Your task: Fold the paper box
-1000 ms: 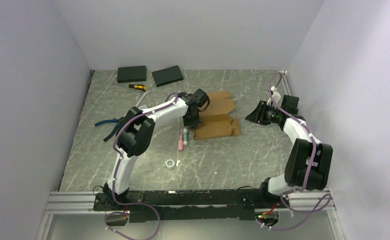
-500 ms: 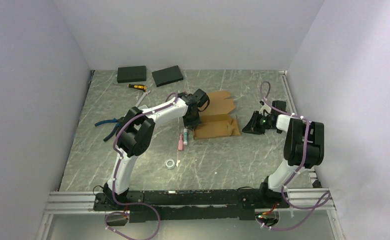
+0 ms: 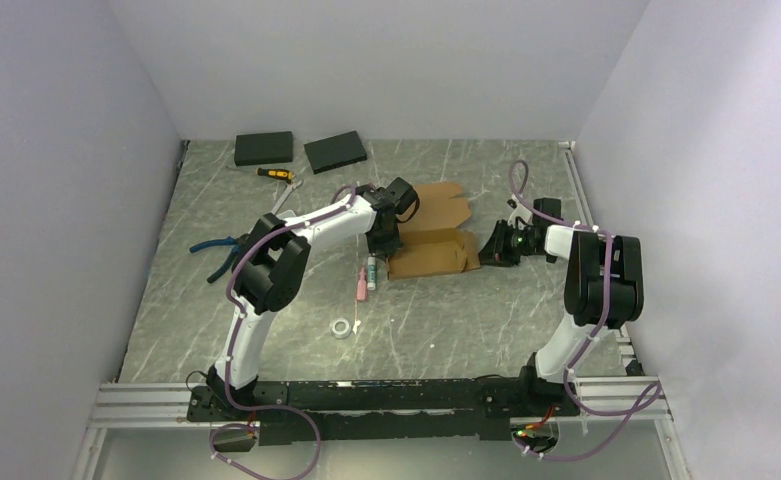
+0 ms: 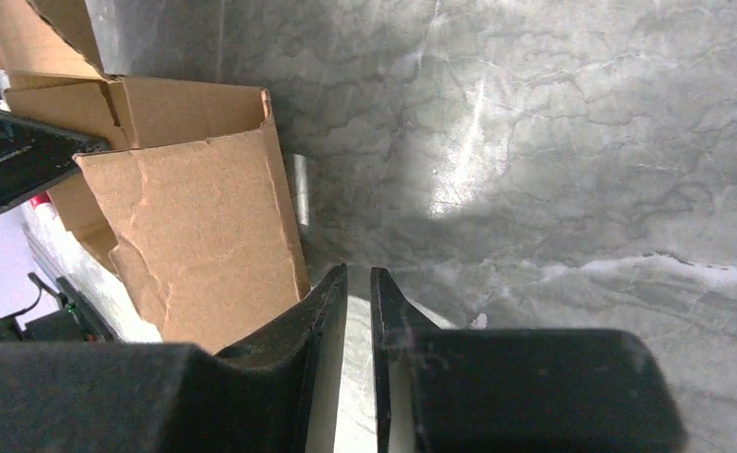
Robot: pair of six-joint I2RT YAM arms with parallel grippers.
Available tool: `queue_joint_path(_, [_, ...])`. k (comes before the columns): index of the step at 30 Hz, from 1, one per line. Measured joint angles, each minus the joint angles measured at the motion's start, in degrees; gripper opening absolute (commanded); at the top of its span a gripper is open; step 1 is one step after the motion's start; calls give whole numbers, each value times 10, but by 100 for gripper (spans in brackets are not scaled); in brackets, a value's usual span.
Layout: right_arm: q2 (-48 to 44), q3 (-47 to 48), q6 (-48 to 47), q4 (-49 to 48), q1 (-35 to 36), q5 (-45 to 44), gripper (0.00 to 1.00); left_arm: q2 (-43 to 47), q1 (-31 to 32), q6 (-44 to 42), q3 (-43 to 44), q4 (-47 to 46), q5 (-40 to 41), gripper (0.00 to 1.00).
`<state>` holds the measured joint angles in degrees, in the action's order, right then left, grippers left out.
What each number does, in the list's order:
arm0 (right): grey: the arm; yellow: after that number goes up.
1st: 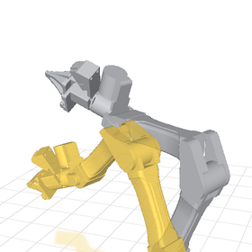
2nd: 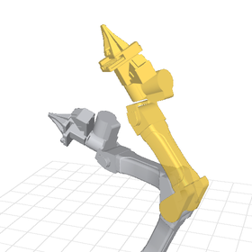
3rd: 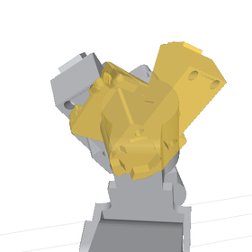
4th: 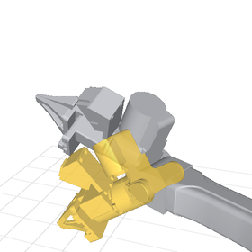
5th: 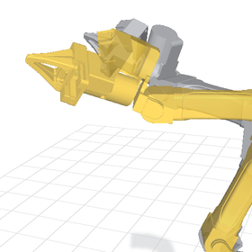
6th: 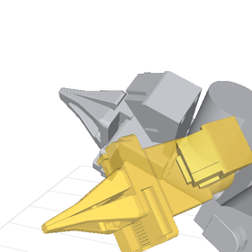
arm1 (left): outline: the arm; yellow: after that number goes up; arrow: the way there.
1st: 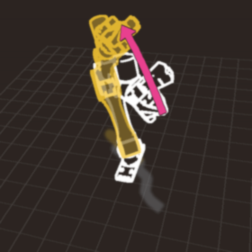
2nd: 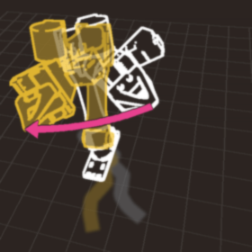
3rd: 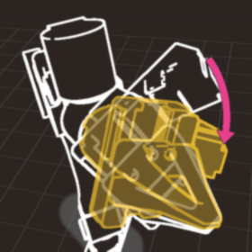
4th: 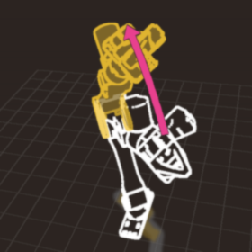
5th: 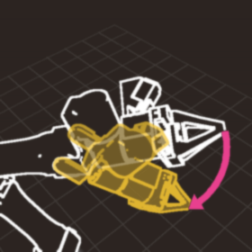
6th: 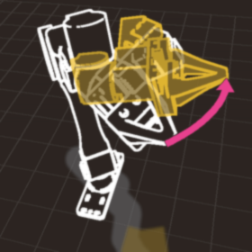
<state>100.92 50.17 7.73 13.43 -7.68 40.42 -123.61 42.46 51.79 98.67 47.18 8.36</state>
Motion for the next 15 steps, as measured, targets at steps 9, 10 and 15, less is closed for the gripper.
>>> queue_joint_path(9, [-12,-8,8,-14,0,34,27,0,0,0,0,0,0,0])
queue_joint_path(10, [-14,-8,9,-16,0,38,28,0,0,0,0,0,0,0])
queue_joint_path(15, [-16,-12,16,-26,-4,59,31,0,0,0,0,0,0,0])
